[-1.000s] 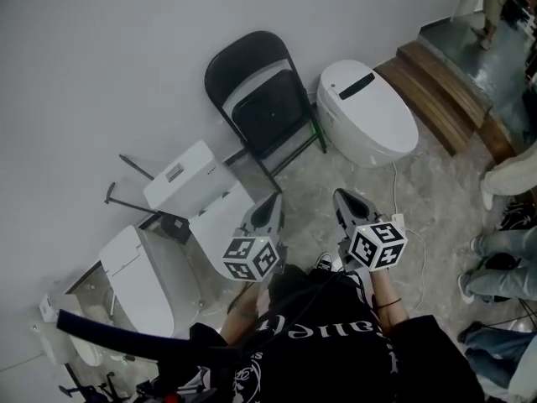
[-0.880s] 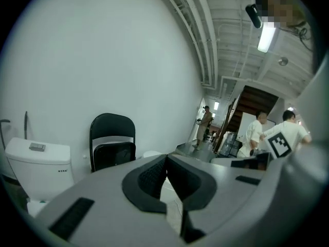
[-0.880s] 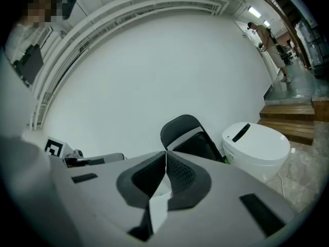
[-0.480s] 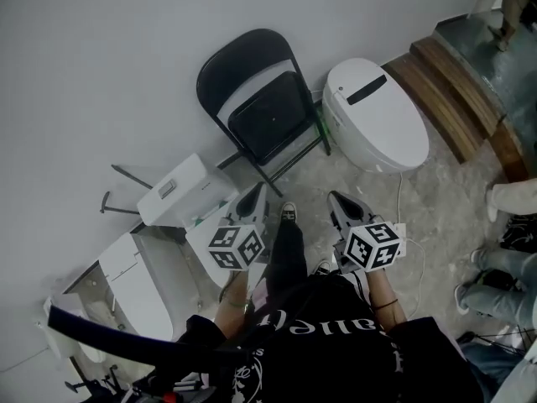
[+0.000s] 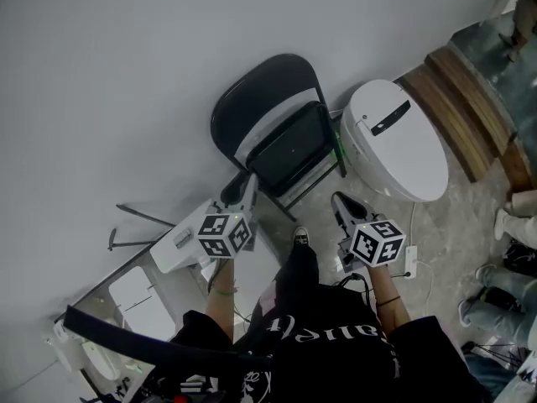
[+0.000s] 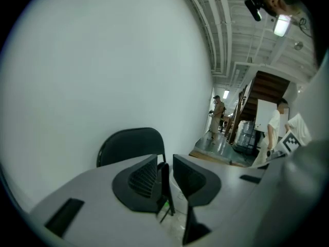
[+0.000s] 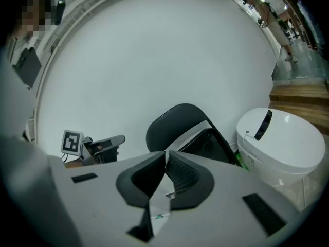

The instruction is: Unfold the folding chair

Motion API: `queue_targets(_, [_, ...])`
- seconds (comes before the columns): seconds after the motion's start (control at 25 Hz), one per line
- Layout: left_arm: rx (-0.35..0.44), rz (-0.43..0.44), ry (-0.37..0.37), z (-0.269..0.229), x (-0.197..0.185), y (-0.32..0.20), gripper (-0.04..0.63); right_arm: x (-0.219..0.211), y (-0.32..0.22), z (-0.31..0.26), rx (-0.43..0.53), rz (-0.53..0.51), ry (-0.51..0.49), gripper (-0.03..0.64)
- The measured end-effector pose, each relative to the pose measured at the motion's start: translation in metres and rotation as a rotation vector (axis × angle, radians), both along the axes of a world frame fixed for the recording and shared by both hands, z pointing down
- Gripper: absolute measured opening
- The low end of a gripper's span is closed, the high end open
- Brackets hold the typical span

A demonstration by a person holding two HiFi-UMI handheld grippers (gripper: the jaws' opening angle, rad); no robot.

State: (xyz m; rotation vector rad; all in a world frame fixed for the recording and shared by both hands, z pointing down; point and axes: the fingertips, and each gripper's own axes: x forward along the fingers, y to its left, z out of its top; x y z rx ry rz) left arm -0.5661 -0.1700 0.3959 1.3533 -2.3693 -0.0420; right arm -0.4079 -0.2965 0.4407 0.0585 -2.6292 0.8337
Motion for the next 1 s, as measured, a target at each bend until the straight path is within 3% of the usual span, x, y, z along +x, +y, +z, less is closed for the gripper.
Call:
queue_targets(0.12, [-0.052,-0.017,-0.013,0.01,-0.085,-0.001,0.105,-0.055,-0.003,0.022,-0.03,-0.037,0.04,0.017])
queue_targets(0.24, [-0.112,0.009,0.012,0.029,-0.158,-0.008,0.202,-0.103,-0.003,0.046,-0.055,-0.105,0.078,0.02])
queue_targets(0.4, [-0.2,0.084,0.035,0.055,-0.22,-0.019,0.24,-0.153,-0.001,0.072,-0.107,-0.184,0.111,0.119])
queue_targets(0.56, [-0.31,0.172,0.042,0.081,-0.247,-0.034,0.255,-0.195,-0.012,0.1,-0.193,-0.174,0.151,0.178])
queue_targets(0.72, [-0.317,0.223,0.065,0.094,-0.26,-0.05,0.255,-0.233,-0.029,0.138,-0.294,-0.075,0.191,0.227])
queue_targets(1.0, [-0.426,0.398,0.054,0.105,-0.261,-0.091,0.255,-0.296,-0.063,0.207,-0.429,0.081,0.238,0.241])
